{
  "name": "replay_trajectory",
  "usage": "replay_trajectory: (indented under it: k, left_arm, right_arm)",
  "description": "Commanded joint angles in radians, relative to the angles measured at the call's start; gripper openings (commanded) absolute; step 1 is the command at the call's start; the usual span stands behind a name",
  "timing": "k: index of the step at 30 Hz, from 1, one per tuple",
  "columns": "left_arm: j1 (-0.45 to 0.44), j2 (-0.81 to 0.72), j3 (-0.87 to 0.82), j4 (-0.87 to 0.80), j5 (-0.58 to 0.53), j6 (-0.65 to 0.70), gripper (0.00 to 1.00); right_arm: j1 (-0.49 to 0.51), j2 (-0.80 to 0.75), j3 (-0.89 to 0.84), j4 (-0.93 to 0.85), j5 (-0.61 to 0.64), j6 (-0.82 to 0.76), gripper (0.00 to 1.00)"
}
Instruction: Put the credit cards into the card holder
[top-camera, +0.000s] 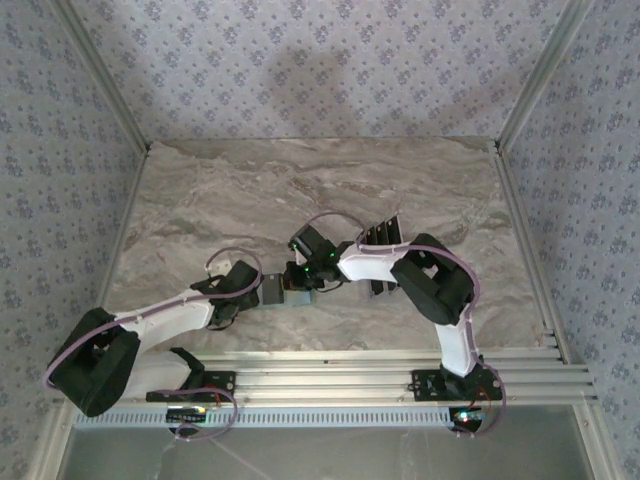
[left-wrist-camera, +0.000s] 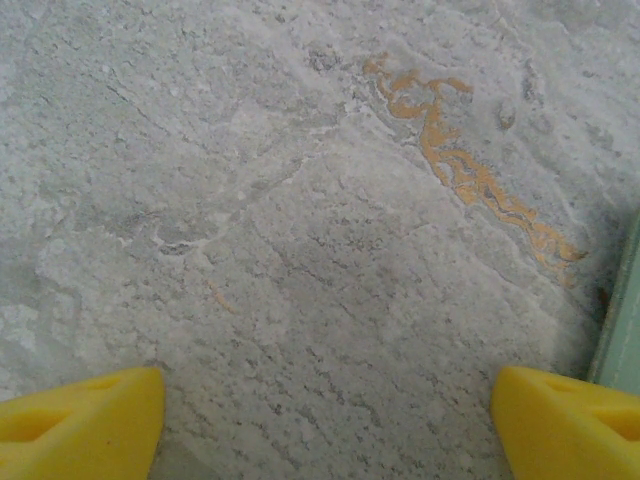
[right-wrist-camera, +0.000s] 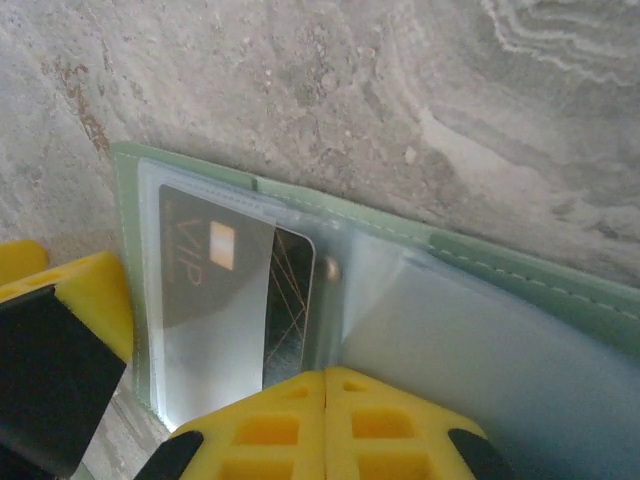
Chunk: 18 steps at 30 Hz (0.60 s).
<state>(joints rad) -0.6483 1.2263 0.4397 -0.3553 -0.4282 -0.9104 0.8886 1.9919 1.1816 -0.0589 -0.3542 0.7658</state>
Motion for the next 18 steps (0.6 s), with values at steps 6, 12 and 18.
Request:
replay_trajectory:
  k: [6,12,18]
  left_arm:
    - [-0.006,0.052,-0.027,0.079,0.111,0.001,0.85]
    - [-0.007,0.051,-0.033,0.089,0.115,-0.002,0.85]
    - [-0.009,0.056,-0.029,0.092,0.116,-0.002,0.85]
  right_arm:
    - [0.028,0.049,0.071,-0.038,-0.003,-0.016,0.07]
    - [0.04,0.07,0.098,-0.045,-0.013,-0.014,0.07]
    - [0.047,0.071,0.105,-0.054,-0.018,-0.019,0.07]
